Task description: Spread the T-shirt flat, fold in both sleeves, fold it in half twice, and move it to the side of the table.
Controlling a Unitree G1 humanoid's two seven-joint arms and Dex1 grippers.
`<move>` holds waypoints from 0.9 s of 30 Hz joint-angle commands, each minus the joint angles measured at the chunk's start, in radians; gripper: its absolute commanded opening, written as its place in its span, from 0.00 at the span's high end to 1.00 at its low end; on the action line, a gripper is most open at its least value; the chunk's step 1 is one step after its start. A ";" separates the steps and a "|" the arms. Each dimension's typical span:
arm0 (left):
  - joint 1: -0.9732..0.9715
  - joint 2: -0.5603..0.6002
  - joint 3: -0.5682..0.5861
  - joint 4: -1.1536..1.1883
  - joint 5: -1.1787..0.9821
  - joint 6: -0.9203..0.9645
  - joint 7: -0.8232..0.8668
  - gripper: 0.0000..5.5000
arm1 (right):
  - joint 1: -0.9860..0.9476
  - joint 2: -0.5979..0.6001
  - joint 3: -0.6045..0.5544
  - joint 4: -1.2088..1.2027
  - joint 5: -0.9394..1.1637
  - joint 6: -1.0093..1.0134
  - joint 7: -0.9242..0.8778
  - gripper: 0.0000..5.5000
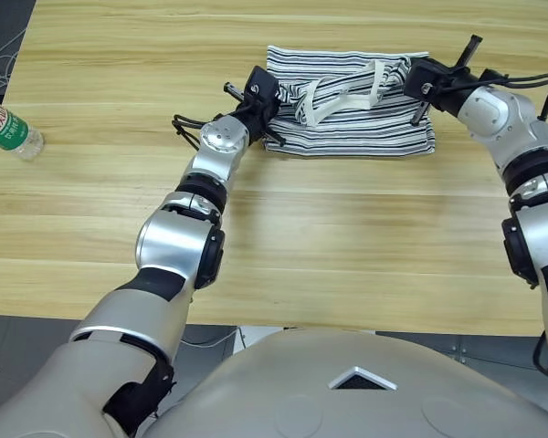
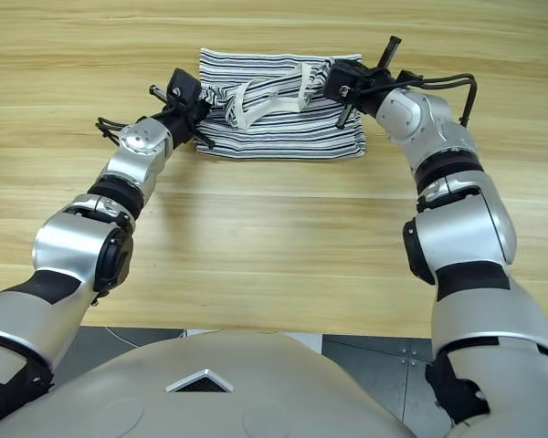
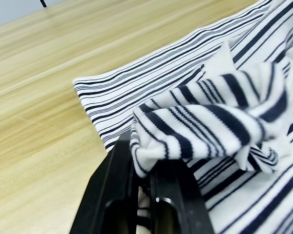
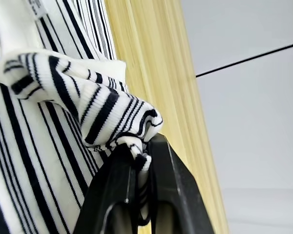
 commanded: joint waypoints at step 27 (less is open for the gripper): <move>-0.152 -0.048 0.240 0.030 -0.037 0.162 0.076 0.80 | -0.073 0.138 -0.141 0.017 0.061 0.232 0.051 0.36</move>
